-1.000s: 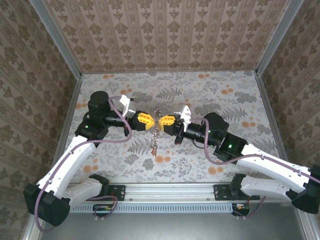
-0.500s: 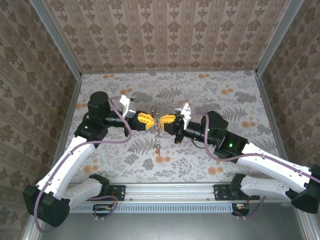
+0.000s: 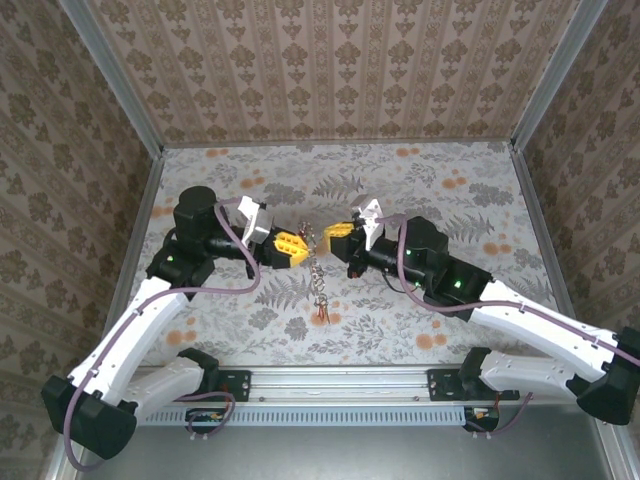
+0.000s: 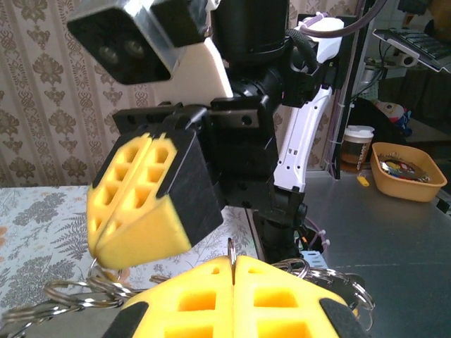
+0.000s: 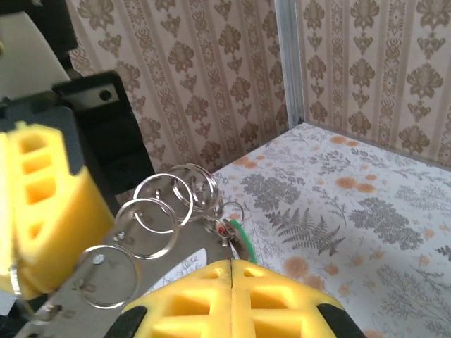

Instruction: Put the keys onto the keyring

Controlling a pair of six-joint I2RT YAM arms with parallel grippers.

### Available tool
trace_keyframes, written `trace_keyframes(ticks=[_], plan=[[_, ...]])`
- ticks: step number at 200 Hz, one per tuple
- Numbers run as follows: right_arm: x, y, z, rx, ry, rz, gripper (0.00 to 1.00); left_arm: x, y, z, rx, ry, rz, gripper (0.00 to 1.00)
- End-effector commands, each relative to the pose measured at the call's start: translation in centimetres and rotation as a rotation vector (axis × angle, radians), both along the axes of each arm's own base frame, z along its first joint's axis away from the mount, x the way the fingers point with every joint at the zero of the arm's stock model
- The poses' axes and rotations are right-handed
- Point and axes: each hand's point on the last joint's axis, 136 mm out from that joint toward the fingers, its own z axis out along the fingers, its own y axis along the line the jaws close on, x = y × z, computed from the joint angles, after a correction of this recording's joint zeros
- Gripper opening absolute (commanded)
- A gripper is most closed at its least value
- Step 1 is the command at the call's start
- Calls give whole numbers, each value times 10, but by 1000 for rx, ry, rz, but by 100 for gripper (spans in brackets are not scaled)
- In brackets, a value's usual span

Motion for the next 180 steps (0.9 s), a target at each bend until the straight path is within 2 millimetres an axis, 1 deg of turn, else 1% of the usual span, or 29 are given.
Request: trace_keyframes(ticks=[1, 16, 37, 59, 75, 91, 107, 129, 180], plan=[[-2, -7, 19, 62, -23, -15, 0, -10, 3, 11, -25, -56, -30, 0], [-8, -10, 22, 74, -47, 6, 0, -8, 2, 10, -18, -56, -21, 0], [-25, -12, 29, 100, -98, 76, 0, -8, 2, 10, -18, -55, -23, 0], [-44, -8, 31, 88, -143, 178, 0, -8, 2, 9, -19, -47, -30, 0], [-53, -6, 33, 86, -178, 213, 0, -8, 2, 10, -26, -41, -42, 0], [-55, -4, 32, 70, -200, 218, 0, -7, 1, 10, -29, -33, -47, 0], [-54, -3, 31, 60, -219, 203, 0, -5, 0, 10, -27, -22, -44, 0], [-52, -3, 33, 74, -251, 181, 0, -1, -2, 10, -29, -14, -41, 0], [-54, -1, 37, 92, -295, 172, 0, 3, -5, 10, -28, -1, -51, 0]])
